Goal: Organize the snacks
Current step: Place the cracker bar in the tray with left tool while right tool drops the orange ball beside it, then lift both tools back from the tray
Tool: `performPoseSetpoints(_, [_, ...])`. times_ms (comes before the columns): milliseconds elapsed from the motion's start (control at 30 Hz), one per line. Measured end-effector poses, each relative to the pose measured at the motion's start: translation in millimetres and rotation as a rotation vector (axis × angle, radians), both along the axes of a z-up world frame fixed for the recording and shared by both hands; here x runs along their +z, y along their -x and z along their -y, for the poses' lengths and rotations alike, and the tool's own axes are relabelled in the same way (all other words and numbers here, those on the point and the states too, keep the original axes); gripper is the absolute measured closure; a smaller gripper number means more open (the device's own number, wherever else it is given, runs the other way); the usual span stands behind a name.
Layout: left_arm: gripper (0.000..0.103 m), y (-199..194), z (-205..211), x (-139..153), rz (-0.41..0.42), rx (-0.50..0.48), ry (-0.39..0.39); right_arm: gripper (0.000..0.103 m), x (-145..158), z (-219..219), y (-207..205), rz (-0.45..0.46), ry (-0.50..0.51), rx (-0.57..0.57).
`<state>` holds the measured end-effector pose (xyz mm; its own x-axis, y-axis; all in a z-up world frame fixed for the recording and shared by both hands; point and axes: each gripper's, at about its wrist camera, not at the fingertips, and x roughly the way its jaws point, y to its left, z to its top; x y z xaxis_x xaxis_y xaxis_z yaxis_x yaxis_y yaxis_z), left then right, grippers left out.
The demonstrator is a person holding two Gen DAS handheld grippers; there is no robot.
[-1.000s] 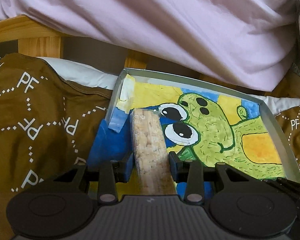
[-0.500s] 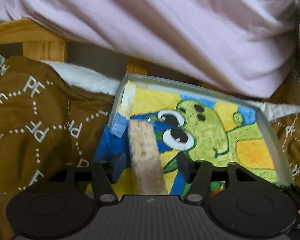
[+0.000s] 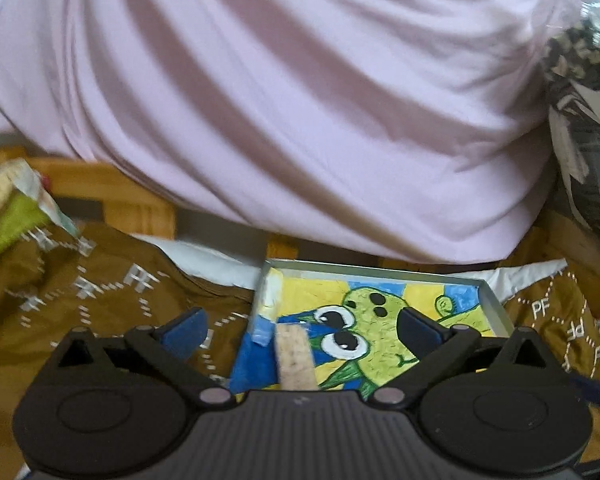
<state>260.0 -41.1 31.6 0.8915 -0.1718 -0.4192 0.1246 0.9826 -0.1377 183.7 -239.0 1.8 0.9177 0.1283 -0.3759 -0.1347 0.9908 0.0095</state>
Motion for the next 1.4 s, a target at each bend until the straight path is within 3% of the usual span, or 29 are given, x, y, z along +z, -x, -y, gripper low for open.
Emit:
performPoseSetpoints(233, [0.0, 74.9, -14.7, 10.3, 0.068, 0.038, -0.093, 0.001, 15.3, 1.6, 58.1, 0.036, 0.027, 0.022])
performPoseSetpoints(533, [0.0, 156.1, -35.5, 5.6, -0.001, 0.078, -0.089, 0.001, 23.0, 0.9, 125.0, 0.007, 0.012, 0.016])
performPoseSetpoints(667, [0.0, 181.1, -35.2, -4.6, -0.056, 0.08, -0.128, 0.001, 21.1, 2.7, 143.6, -0.035, -0.016, -0.006])
performPoseSetpoints(900, [0.0, 202.1, -28.9, -22.4, -0.174, 0.057, -0.172, 0.001, 8.2, 4.9, 160.6, -0.153, -0.049, -0.048])
performPoseSetpoints(1400, [0.0, 206.9, -25.5, -29.4, -0.229, 0.077, -0.234, 0.001, -2.7, 6.1, 156.8, -0.25, -0.05, -0.068])
